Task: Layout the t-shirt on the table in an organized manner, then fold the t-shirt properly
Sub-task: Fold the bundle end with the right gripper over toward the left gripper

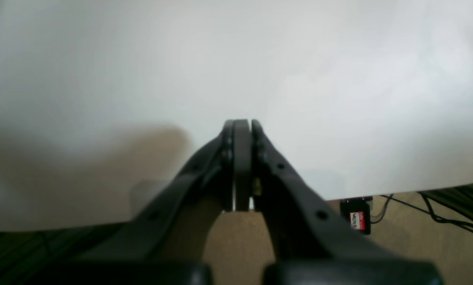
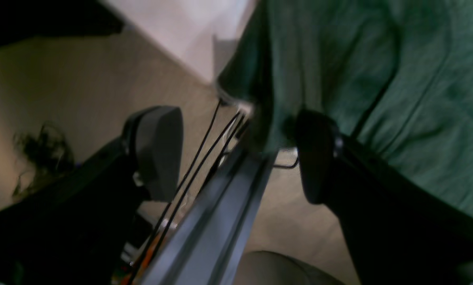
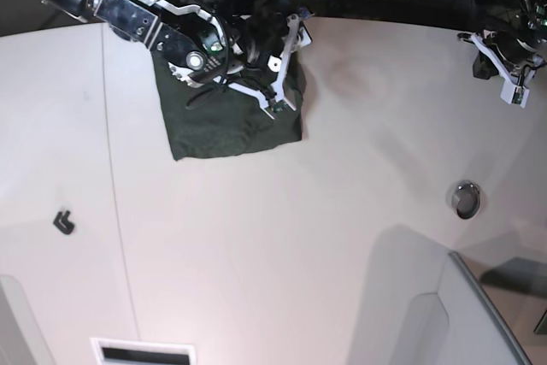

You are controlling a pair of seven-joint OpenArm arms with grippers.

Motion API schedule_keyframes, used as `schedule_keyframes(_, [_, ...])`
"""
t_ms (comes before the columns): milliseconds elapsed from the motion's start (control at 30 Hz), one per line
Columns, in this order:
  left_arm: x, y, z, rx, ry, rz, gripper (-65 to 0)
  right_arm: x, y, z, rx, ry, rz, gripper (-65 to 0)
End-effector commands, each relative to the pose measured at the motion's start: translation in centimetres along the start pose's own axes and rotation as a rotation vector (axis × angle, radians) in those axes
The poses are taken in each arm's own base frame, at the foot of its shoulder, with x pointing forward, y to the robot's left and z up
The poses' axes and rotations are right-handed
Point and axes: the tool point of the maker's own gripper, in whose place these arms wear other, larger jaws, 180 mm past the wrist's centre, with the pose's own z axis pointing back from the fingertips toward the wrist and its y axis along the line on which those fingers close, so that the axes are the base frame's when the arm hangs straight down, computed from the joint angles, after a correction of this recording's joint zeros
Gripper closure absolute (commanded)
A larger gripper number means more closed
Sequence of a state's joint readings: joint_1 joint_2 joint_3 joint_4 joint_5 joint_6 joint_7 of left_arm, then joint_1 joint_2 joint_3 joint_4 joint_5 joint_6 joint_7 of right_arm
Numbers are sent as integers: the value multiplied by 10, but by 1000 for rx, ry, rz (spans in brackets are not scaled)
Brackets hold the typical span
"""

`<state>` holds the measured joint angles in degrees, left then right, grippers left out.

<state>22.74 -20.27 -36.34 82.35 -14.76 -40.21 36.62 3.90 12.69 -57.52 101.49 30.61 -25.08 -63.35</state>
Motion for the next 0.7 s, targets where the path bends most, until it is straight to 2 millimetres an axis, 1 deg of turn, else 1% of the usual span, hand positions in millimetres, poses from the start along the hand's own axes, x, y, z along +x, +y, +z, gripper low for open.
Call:
schedule_keyframes(0, [10, 7, 5, 17, -30, -15, 0, 10, 0, 2, -16, -33, 1, -419])
schedule_keyframes(100, [9, 6, 4, 14, -28, -14, 0, 16, -10, -1, -99, -64, 2, -419])
schedule_keyframes(200, [9, 5, 4, 13, -28, -15, 0, 15, -15, -2, -144, -82, 16, -416])
schedule_keyframes(233, [9, 5, 4, 12, -28, -14, 0, 15, -15, -2, -150, -85, 18, -401])
schedule_keyframes(267, [9, 5, 4, 12, -28, -14, 0, 15, -16, -2, -153, -87, 19, -353])
schedule_keyframes(300, [9, 5, 4, 12, -28, -14, 0, 15, -16, -2, -153, -87, 19, -291])
schedule_keyframes(400, [10, 5, 4, 12, -31, -13, 0, 17, -15, -1, -149, -94, 15, -36])
schedule_keyframes(433, [11, 5, 3, 12, -33, -13, 0, 20, -11, -1, -141, -100, 11, 0])
schedule_keyframes(467, [11, 5, 3, 12, -33, -13, 0, 23, -7, 0, -132, -108, 9, -5])
schedule_keyframes(533, [12, 5, 3, 12, -34, -13, 0, 28, -3, 0, -124, -117, 9, -35])
schedule_keyframes(667, [12, 5, 3, 12, -34, -13, 0, 39, 13, 2, -90, -138, 9, -35])
